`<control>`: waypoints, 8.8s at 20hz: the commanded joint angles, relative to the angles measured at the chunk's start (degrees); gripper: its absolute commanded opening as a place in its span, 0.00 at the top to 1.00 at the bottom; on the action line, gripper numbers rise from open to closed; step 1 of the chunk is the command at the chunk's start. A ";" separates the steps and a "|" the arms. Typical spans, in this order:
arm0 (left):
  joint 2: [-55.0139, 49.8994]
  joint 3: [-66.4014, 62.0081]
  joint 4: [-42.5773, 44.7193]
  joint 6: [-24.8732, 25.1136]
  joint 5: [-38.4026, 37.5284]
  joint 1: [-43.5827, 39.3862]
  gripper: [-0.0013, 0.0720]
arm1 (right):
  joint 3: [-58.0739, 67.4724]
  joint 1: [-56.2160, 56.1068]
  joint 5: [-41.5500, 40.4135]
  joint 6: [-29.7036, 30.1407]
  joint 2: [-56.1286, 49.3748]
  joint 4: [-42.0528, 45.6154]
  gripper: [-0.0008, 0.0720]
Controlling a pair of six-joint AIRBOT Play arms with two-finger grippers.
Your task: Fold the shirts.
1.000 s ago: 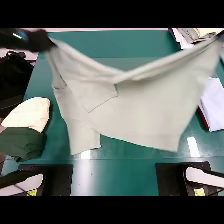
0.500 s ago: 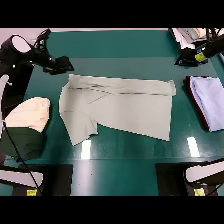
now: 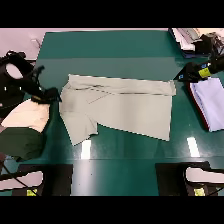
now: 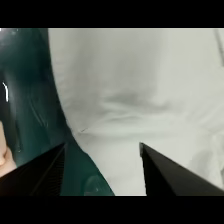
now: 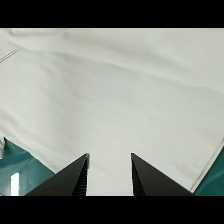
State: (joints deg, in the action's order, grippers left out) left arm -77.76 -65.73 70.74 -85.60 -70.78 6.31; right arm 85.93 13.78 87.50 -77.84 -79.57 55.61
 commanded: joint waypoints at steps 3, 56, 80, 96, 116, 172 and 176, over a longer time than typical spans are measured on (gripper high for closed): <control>1.62 9.57 0.42 -1.57 7.34 0.39 0.24 | -9.01 -2.58 -2.93 0.98 5.40 -2.03 0.58; 30.93 -61.44 -5.22 -4.48 7.98 -3.89 0.94 | 38.99 -1.68 -5.55 -3.17 28.50 18.71 0.97; -15.45 -22.21 -19.56 0.66 15.17 -3.89 0.94 | 21.05 -1.84 -3.04 -4.44 -19.87 16.63 0.97; -16.92 -15.72 -9.42 4.96 5.09 -3.43 0.21 | -0.72 -2.08 -10.64 -5.33 -12.85 10.34 0.48; 19.91 36.54 -13.51 2.89 6.54 -2.64 0.19 | -16.31 -2.40 -9.01 -3.08 16.28 9.88 0.47; -0.24 4.35 -18.51 9.55 11.56 -2.62 0.94 | -14.21 -2.14 -11.50 -3.19 1.68 16.00 0.96; -1.99 0.57 -19.43 6.54 12.57 -2.62 0.08 | -8.41 2.23 -10.25 0.02 -4.28 6.36 0.45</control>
State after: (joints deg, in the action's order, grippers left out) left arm -77.03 -62.24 52.71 -77.62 -59.61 3.66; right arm 73.36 13.96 76.71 -80.27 -79.22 68.90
